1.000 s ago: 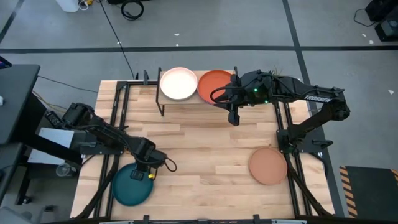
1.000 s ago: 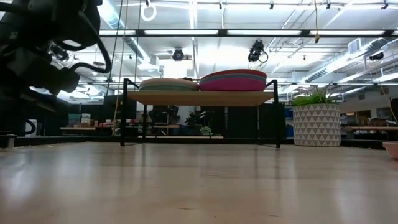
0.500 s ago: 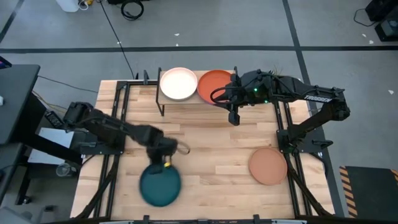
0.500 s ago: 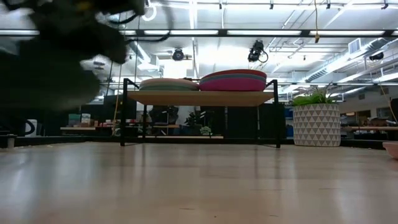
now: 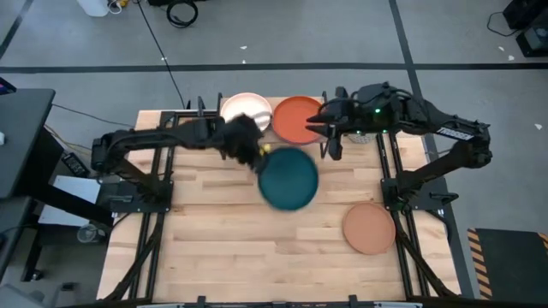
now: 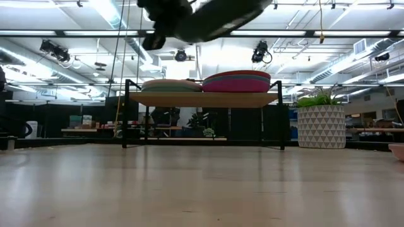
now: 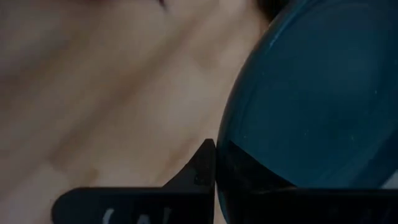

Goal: Place and stack plates onto a shelf
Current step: Stack the dark blue plate on top of the orange plate on the shelf

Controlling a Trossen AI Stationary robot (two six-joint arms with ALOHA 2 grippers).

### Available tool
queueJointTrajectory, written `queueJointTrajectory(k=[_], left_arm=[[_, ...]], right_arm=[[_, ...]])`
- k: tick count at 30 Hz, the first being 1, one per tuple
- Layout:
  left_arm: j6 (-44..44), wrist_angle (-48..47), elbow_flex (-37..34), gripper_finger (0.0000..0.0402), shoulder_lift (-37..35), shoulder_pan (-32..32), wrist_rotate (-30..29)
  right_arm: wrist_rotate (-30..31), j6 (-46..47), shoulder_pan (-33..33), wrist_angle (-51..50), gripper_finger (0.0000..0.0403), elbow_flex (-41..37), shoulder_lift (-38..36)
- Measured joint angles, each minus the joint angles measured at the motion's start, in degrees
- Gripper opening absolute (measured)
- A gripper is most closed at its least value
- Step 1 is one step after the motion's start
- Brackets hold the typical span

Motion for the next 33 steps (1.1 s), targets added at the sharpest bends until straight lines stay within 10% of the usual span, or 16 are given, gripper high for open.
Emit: queueJointTrajectory(k=[12,33], left_arm=[[-8.06,24.22,0.71,0.0013,3.16,13.64,-4.01],[-6.00,21.00,0.71,0.0013,8.59,17.49,-13.13]], right_arm=[[-1.07,4.21,0.28,0.15,0.0094,0.02,-1.60],[-0.63,5.74,1.29,0.24,0.0094,0.02,-1.46]])
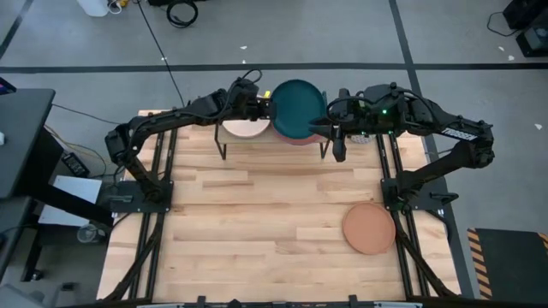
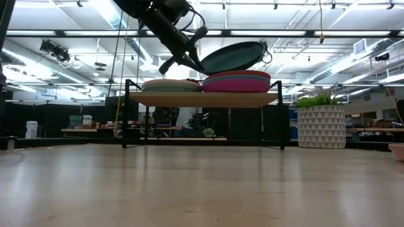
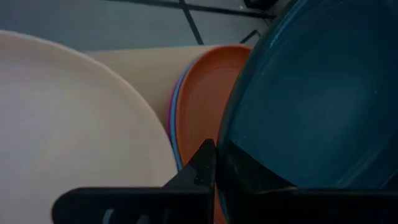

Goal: Place and stack plates onto a shelf
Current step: Stack the dark blue plate on top of the orange plate on the shelf

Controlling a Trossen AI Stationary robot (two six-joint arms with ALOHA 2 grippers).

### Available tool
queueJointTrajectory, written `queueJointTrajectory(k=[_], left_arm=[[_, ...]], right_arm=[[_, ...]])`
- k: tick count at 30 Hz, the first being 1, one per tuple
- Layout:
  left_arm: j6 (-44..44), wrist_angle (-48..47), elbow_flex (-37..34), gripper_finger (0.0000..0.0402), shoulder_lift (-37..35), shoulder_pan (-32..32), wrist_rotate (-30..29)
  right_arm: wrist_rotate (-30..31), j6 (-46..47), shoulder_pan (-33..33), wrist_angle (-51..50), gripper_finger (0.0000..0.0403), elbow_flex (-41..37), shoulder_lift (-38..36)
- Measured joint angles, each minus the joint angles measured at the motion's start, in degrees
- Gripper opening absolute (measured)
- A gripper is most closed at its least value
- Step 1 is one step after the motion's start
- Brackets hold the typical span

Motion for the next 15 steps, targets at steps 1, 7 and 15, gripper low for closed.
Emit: queueJointTrajectory(k=[1,7,15], left_arm=[[-0.01,-0.29,0.00,0.0013,0.00,0.22,0.73],[-2.03,-1.29,-0.02,0.0026,0.81,1.05,3.81],[-1.40,-0.34,0.00,0.0031,1.33,0.96,6.44]], right_arm=[[0.00,0.02,0.00,0.00,0.0094,0.00,0.00],[0.00,0.24,0.00,-0.04,0.0094,0.00,0.00],[0.00,0.67,0.00,-0.11,0.0094,0.00,0.00]])
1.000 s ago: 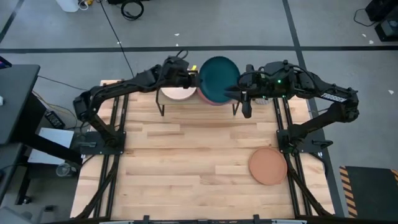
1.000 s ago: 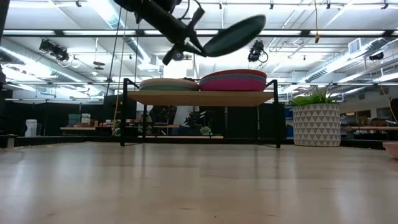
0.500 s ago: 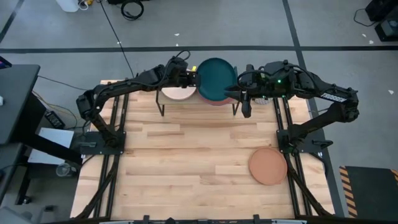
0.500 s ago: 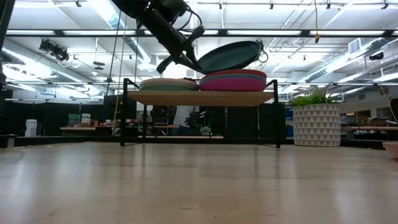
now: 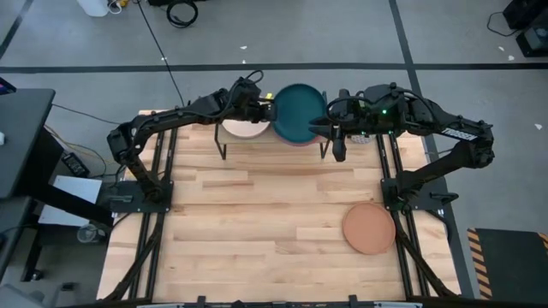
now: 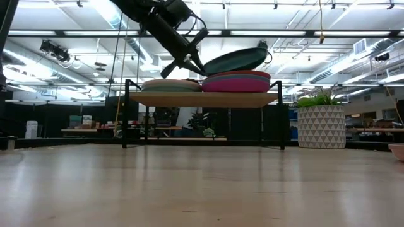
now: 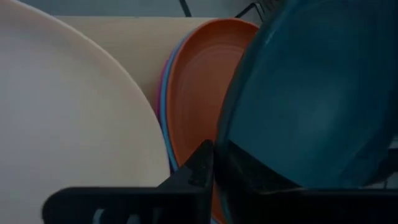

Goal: Place and stack plates onto a shelf
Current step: Stack the dark blue plate on top of the orange plate on the shelf, then stack the brown plate on top of the light red plate on the shelf

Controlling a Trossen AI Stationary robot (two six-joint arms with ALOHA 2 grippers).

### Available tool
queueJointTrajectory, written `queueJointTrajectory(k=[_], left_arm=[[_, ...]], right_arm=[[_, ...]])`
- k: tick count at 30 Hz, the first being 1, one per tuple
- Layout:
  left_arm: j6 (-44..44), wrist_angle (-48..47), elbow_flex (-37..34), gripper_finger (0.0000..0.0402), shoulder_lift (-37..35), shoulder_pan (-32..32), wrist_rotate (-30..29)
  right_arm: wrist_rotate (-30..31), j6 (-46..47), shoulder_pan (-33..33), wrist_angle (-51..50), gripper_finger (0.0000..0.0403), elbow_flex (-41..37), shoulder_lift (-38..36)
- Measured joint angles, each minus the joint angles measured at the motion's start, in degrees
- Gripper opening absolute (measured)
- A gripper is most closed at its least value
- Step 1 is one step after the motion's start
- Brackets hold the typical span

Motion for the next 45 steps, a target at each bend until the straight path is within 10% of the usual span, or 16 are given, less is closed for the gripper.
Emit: queueJointTrajectory(k=[15,28,45], left_arm=[[1.77,2.51,0.00,0.0126,0.00,0.28,1.97],[3.15,0.28,0.00,0.0132,-0.04,1.29,11.14],[14.00,-5.21,0.00,0.0132,-4.16,0.72,2.03]], right_arm=[[0.04,-0.22,0.00,0.09,0.0094,0.00,0.00],[0.18,-0.53,0.00,-0.79,0.0094,0.00,0.00],[0.17,-1.13,-0.22,-1.38,0.0094,0.00,0.00]])
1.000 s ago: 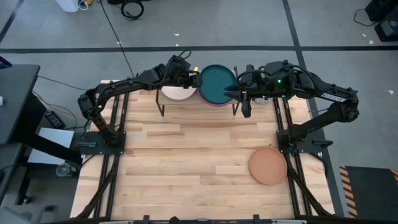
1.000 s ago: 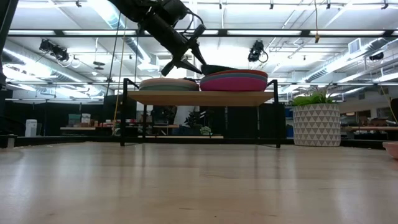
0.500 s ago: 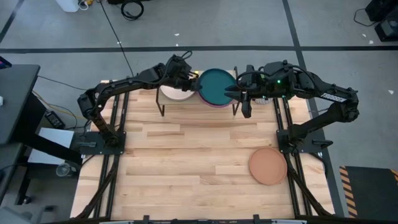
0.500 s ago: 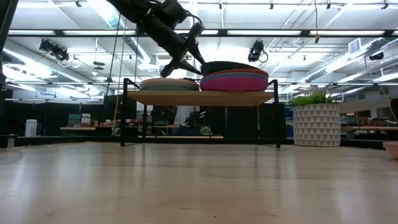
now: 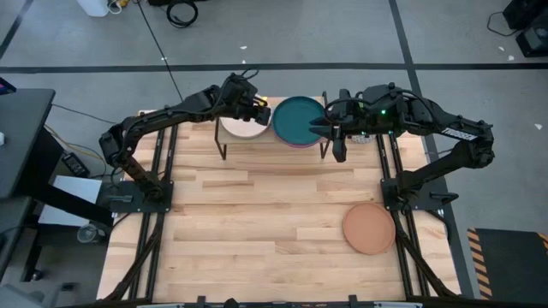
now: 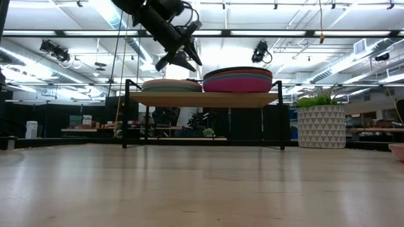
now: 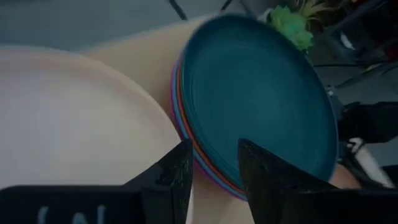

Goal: Place and stack plates onto a shelf
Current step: Stack the brown plate on top of the light red plate on the shelf

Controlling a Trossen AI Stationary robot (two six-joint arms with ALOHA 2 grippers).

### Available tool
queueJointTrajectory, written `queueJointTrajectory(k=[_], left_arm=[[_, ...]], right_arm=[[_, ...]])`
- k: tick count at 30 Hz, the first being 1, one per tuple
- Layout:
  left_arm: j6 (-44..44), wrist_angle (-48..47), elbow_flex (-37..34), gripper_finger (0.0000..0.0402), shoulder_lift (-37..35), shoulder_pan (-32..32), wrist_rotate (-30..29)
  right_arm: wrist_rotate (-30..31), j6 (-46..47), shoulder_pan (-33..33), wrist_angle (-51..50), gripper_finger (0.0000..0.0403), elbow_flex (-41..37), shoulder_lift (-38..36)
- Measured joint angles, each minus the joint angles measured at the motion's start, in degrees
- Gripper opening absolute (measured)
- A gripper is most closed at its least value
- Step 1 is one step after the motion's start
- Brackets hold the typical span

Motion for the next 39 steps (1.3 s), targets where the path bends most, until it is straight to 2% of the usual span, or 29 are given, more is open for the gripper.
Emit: queueJointTrajectory(k=[5,8,16,22,30,35,39], left_arm=[[11.32,2.49,0.00,0.0132,-4.10,-3.23,-4.94],[14.53,1.08,0.04,0.0132,-7.34,-5.59,-8.88],[15.18,-10.12,0.08,0.0132,-16.13,-10.82,-15.30],[17.05,-10.13,0.09,0.0132,-18.09,-17.65,-21.14],[15.51,-11.01,0.00,0.0132,-18.90,-24.11,-25.46],[16.56,-6.32,0.07,0.0132,-21.42,-26.57,-27.39],[19.62,-3.70,0.07,0.0132,-24.47,-27.81,-28.66]], right_arm=[[-0.05,-4.57,-0.12,-5.47,0.0094,0.00,0.76],[-0.40,-6.47,-0.80,-7.31,0.0094,-1.78,1.78],[-5.12,-3.89,-2.64,-8.04,0.0094,-13.55,1.83],[-16.94,-3.54,-1.99,-12.19,0.0094,-19.51,1.73],[-25.36,-4.27,0.68,-15.47,0.0095,-29.52,1.86],[-26.08,-6.37,3.80,-21.24,0.0102,-33.08,5.68],[-24.01,-11.06,6.14,-25.29,0.0105,-33.81,11.55]])
